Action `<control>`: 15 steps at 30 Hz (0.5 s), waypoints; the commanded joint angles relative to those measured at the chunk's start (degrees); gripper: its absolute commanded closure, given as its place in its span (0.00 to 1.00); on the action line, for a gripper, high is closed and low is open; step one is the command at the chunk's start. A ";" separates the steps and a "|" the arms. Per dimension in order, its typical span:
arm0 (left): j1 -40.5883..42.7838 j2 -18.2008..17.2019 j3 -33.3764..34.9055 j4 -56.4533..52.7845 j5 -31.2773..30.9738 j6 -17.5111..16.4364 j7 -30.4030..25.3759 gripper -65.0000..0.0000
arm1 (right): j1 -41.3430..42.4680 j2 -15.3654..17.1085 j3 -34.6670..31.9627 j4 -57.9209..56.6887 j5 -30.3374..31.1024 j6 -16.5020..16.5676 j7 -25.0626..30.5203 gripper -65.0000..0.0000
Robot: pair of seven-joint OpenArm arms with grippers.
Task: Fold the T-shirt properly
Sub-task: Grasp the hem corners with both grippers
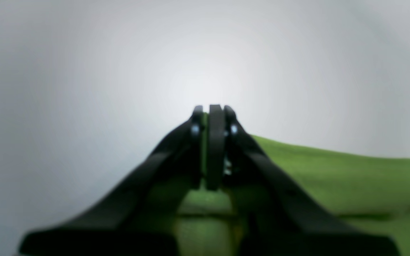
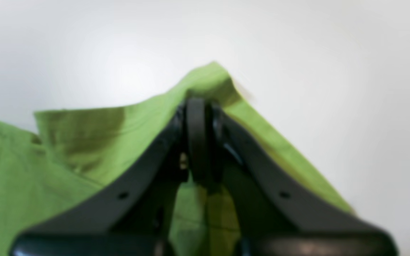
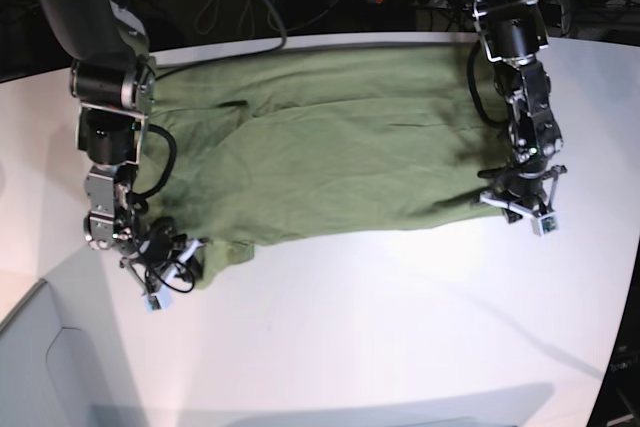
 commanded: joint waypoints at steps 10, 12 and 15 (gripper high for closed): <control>-0.38 -0.60 -0.14 1.30 -0.13 -0.12 -1.32 1.00 | -1.66 -0.42 0.03 15.56 0.86 -0.15 -6.17 0.79; -0.38 -0.60 -0.14 1.30 -0.13 -0.12 -1.32 1.00 | -1.66 -1.21 0.03 15.48 0.86 -0.15 -6.44 0.63; -0.29 -0.52 -0.14 1.30 -0.13 -0.12 -1.32 1.00 | -1.92 -1.74 0.03 15.30 0.86 -0.15 -5.91 0.41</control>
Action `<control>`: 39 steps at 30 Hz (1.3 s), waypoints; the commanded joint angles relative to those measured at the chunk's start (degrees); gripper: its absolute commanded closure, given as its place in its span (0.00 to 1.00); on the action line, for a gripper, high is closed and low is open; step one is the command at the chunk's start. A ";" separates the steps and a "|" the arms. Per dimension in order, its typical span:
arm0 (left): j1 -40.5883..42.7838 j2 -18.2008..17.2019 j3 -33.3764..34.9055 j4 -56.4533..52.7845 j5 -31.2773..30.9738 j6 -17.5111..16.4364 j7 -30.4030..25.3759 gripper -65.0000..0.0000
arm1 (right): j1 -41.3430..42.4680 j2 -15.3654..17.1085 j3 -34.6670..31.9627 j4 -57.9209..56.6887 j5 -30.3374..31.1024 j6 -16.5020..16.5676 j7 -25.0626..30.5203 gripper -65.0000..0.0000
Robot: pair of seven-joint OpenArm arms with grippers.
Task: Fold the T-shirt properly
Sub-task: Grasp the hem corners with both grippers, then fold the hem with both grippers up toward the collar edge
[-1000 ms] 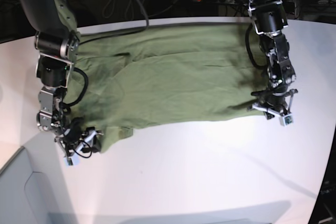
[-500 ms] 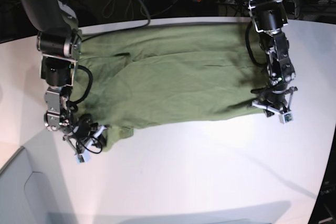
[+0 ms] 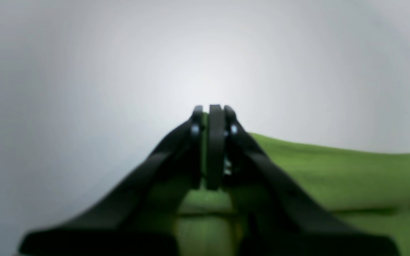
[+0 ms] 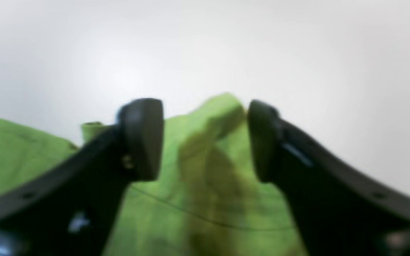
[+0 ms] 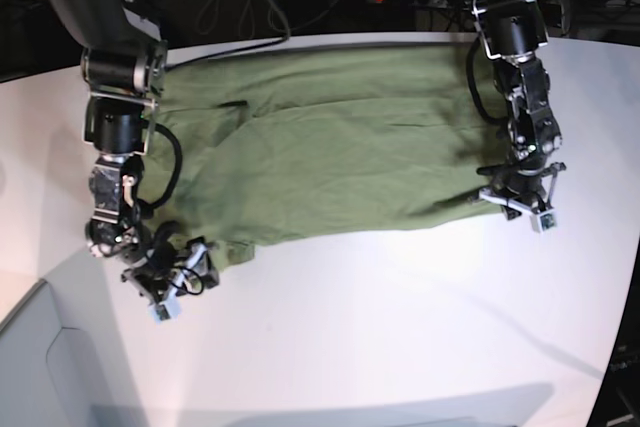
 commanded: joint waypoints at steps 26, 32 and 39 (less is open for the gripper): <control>0.19 -0.49 -0.14 1.06 -0.68 -0.05 -1.43 1.00 | 2.28 -0.50 0.39 -5.30 0.80 -4.20 7.13 1.00; 0.28 -0.49 -0.14 4.66 -0.68 -0.14 -1.17 1.00 | -1.24 -0.41 0.47 6.30 1.06 -4.20 2.20 1.00; 2.30 -0.49 -0.14 12.31 -0.68 -0.14 -0.99 1.00 | -7.74 -0.32 0.47 18.52 0.97 -4.20 -1.84 1.00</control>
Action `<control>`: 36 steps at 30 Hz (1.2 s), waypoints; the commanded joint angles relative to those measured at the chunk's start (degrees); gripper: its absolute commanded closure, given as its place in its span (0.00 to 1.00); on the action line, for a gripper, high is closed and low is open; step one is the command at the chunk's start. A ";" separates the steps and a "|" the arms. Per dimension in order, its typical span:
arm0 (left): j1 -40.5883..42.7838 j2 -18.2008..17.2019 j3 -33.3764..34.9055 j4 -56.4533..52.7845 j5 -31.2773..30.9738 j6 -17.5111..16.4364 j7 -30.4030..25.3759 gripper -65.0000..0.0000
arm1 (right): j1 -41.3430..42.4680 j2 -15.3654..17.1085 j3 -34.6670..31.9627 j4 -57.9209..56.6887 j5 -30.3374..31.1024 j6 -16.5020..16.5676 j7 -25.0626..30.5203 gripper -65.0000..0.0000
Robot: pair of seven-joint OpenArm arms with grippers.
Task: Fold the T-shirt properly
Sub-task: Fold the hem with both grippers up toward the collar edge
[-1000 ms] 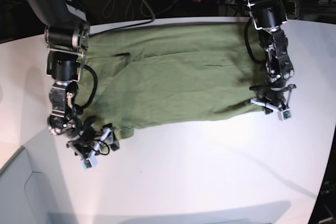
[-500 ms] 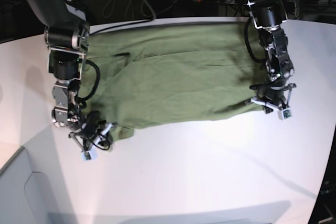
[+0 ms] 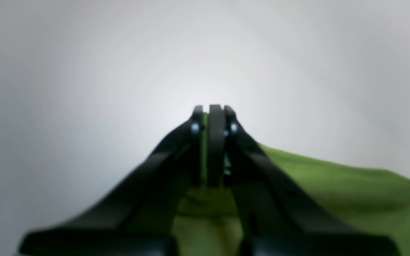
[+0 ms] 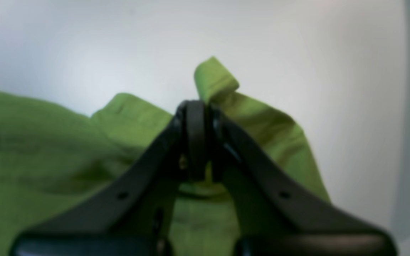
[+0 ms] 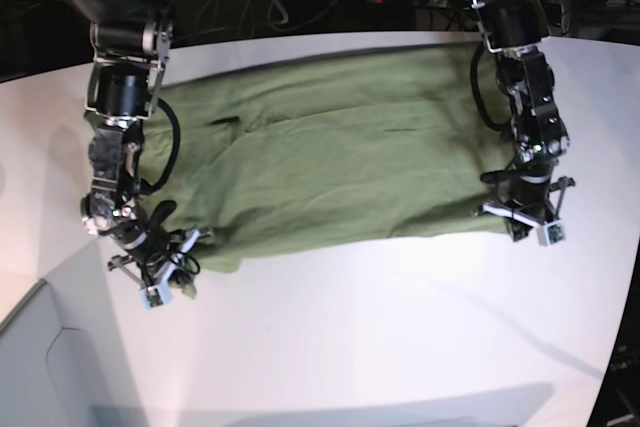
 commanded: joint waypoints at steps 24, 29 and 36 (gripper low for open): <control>18.85 3.77 -2.27 17.32 -0.09 0.23 -1.78 1.00 | -17.12 0.46 4.65 20.25 1.24 -0.04 1.11 1.00; 19.90 4.21 -2.18 17.32 -0.09 0.23 -1.78 1.00 | -21.16 0.29 4.65 25.43 1.24 -0.04 1.11 1.00; 20.69 5.79 -2.18 17.14 -0.09 0.23 -1.78 1.00 | -22.83 0.20 4.65 27.37 1.24 -0.04 0.85 1.00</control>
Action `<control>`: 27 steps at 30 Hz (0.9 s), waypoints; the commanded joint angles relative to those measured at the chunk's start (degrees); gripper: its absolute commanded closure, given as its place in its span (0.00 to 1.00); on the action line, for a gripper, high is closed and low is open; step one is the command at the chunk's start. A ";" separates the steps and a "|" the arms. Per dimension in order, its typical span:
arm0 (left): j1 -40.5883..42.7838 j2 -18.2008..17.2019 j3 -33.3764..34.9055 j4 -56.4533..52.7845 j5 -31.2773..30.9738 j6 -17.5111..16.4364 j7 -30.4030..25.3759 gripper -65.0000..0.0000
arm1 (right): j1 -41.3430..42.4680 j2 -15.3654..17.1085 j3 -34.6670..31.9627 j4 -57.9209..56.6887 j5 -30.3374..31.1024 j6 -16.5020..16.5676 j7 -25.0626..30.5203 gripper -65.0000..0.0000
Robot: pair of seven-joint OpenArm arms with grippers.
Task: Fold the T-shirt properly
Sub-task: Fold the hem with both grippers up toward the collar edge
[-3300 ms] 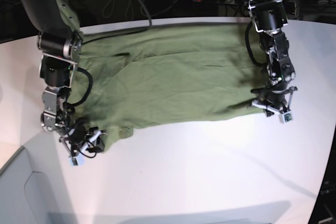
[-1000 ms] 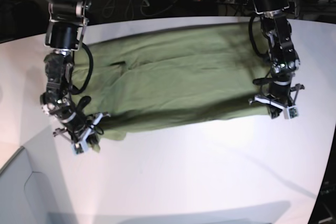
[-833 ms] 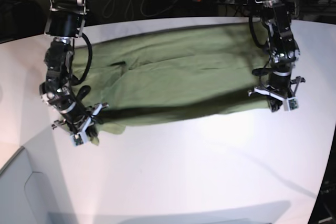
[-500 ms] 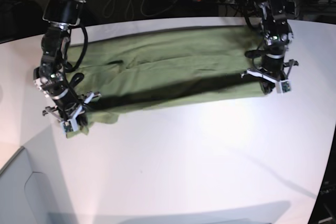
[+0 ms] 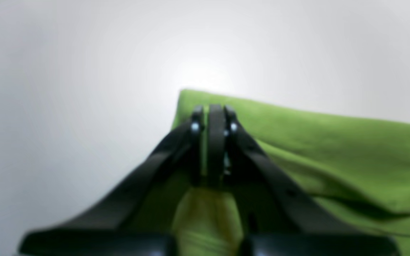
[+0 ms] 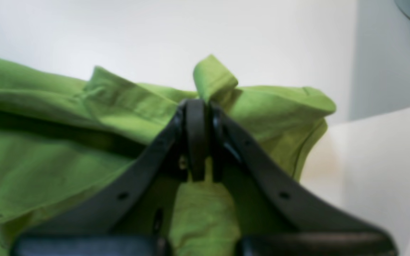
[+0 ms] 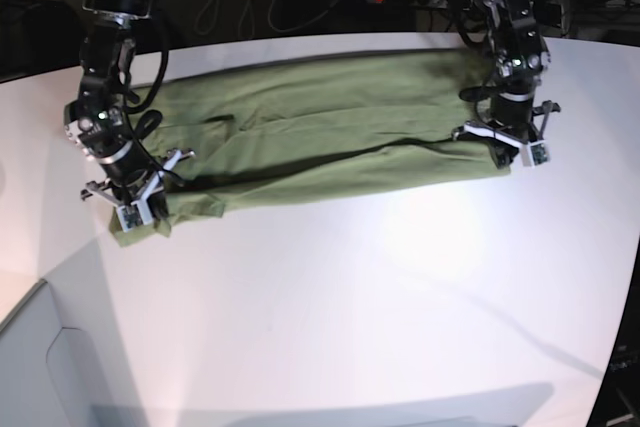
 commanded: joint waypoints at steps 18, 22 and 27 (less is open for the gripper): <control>0.50 0.36 -0.20 0.64 -0.13 0.05 -1.35 1.00 | -3.49 -1.16 0.02 2.55 0.75 0.11 1.72 1.00; 0.50 0.36 -0.20 0.55 -0.13 0.05 -1.35 1.00 | -3.93 -1.25 -0.16 2.63 0.75 0.11 1.81 1.00; 0.50 0.36 -0.20 0.55 -0.13 0.05 -1.35 1.00 | -4.81 -3.01 -0.25 3.42 0.40 0.11 1.81 1.00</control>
